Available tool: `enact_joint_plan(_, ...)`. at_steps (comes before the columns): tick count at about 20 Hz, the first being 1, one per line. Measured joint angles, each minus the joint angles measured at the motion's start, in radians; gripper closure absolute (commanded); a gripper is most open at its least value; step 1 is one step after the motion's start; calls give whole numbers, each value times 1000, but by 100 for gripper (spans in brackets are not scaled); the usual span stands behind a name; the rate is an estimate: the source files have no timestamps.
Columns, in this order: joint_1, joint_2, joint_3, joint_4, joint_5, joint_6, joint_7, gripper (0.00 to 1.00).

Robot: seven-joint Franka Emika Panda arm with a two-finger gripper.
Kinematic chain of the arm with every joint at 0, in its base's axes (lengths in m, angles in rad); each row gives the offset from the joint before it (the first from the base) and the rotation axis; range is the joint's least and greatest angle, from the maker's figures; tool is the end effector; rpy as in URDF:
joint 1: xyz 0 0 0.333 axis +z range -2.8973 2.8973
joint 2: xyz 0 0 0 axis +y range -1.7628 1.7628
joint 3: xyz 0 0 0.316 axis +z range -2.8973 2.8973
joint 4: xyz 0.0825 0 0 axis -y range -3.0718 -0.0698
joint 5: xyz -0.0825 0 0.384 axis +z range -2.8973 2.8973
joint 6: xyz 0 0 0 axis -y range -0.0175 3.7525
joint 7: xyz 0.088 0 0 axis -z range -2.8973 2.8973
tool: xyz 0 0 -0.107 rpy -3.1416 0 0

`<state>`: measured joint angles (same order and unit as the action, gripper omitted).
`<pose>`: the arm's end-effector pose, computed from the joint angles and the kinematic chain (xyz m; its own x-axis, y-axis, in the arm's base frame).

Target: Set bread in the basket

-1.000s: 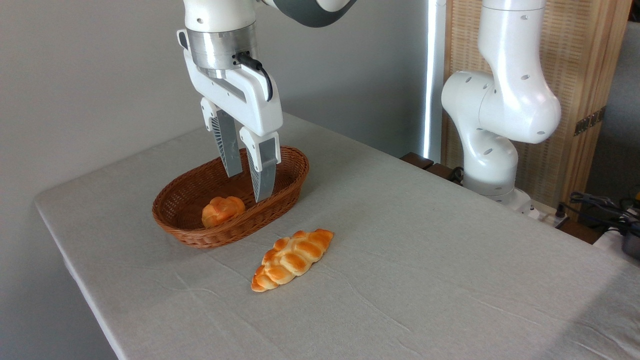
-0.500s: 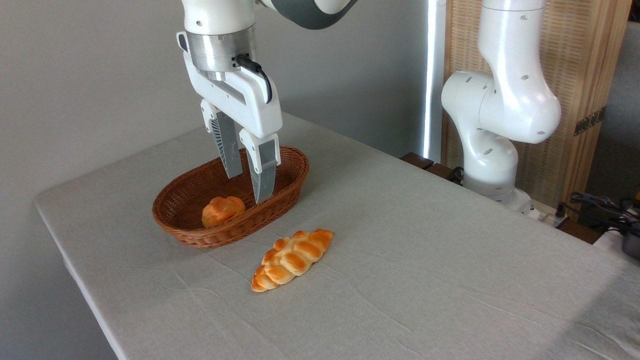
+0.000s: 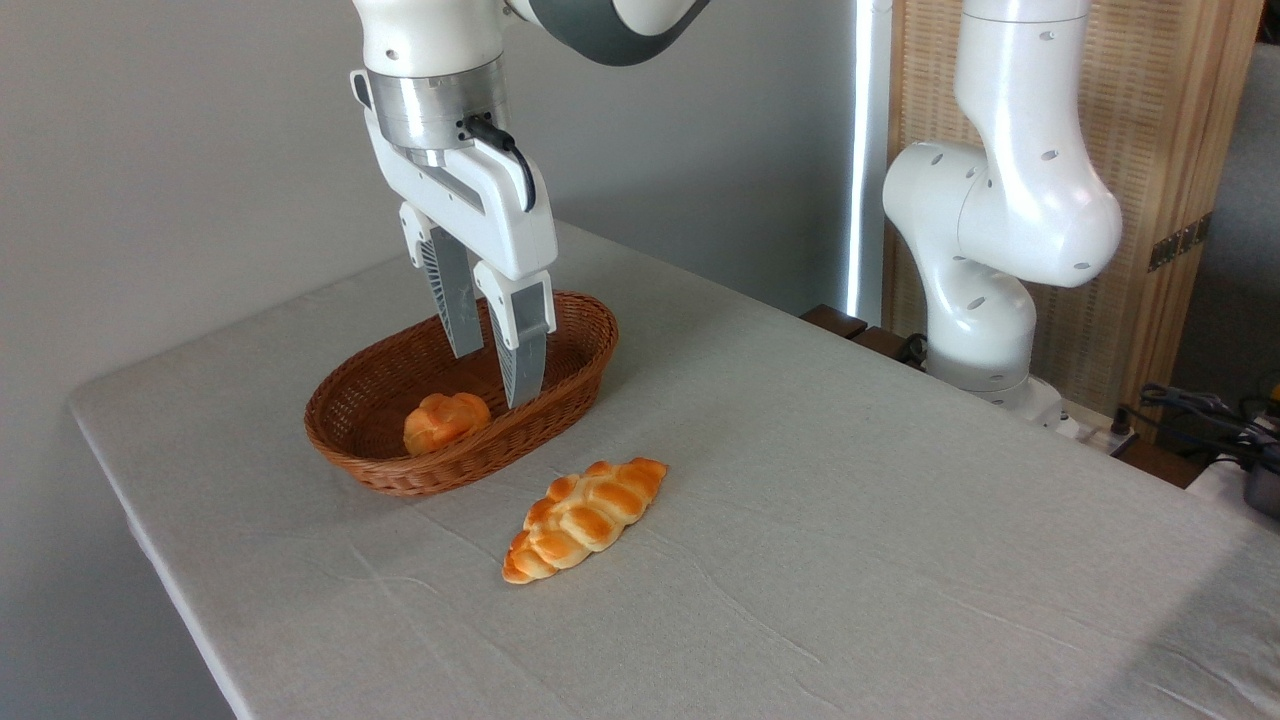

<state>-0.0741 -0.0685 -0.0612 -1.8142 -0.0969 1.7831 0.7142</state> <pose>0.5390 -0.0827 0.5650 0.6732 -0.7343 0.0872 -0.7390 -0.6722 0.0450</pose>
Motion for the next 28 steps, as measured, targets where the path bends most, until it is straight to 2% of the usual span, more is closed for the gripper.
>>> enact_joint_plan(9,3,3,5,-15,0,-3,0,0)
enact_joint_plan(19,6,-10,15,-148,1,-1,0,0)
enact_joint_plan(21,8,-24,20,-184,1,35,5,0)
enact_joint_plan(25,15,-60,25,-311,1,191,28,0)
enact_joint_plan(28,16,-66,27,-375,35,262,34,0)
